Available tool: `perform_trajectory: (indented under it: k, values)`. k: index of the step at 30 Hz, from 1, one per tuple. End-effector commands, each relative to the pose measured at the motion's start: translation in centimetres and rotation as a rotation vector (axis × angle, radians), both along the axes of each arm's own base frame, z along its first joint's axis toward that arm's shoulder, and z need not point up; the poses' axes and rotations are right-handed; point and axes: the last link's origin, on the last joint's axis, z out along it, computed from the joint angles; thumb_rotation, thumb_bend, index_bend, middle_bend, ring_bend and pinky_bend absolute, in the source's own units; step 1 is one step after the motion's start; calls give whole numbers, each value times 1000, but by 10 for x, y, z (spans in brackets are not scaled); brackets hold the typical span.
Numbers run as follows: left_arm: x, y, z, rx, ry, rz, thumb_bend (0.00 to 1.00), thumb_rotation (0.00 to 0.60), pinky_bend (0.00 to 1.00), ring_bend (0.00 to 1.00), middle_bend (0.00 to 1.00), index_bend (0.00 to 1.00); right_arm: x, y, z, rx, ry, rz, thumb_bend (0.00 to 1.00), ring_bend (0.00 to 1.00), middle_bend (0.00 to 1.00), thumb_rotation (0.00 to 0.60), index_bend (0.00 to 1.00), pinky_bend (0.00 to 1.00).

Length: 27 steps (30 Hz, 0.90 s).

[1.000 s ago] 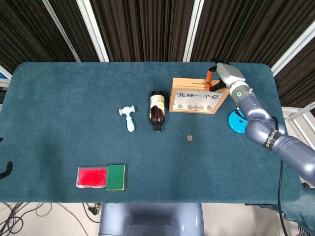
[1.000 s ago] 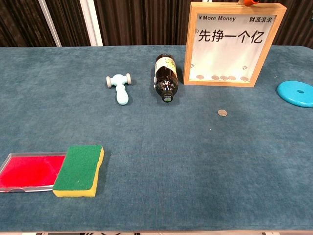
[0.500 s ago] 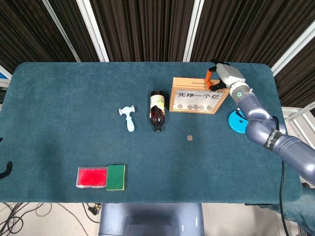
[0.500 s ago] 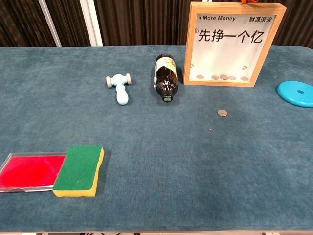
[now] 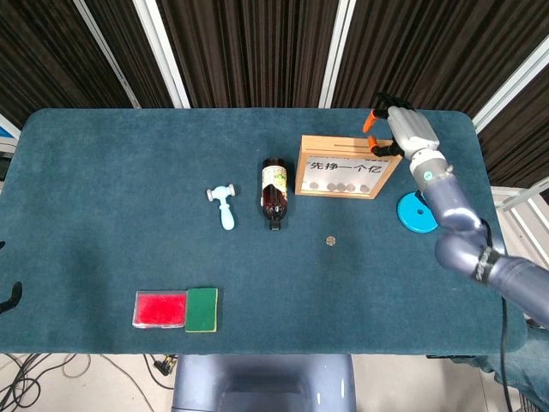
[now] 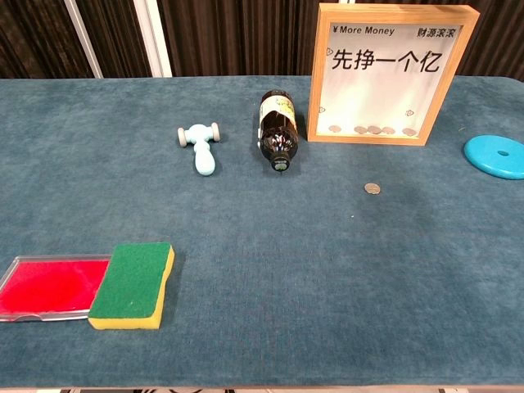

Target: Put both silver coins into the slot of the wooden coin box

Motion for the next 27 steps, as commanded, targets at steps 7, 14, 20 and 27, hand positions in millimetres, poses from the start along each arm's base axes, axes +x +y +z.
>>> perform_trajectory:
  k: [7, 14, 20, 27]
  values:
    - [0, 0, 0, -4, -6, 0, 397, 600, 0, 0, 0, 136, -53, 116, -15, -144, 44, 118, 443, 0, 39, 600, 302, 0]
    - [2, 0, 0, -12, -14, -7, 396, 600, 0, 0, 0, 139, -86, 183, -57, -140, 110, 122, 435, 0, 39, 600, 266, 0]
    - [3, -1, 0, -22, -23, -17, 397, 600, 0, 0, 0, 139, -114, 208, -89, -86, 122, 82, 436, 0, 41, 600, 265, 0]
    - [3, -2, 1, -21, -30, -20, 397, 600, 0, 0, 0, 133, -131, 207, -120, -24, 127, 50, 435, 0, 42, 600, 255, 0]
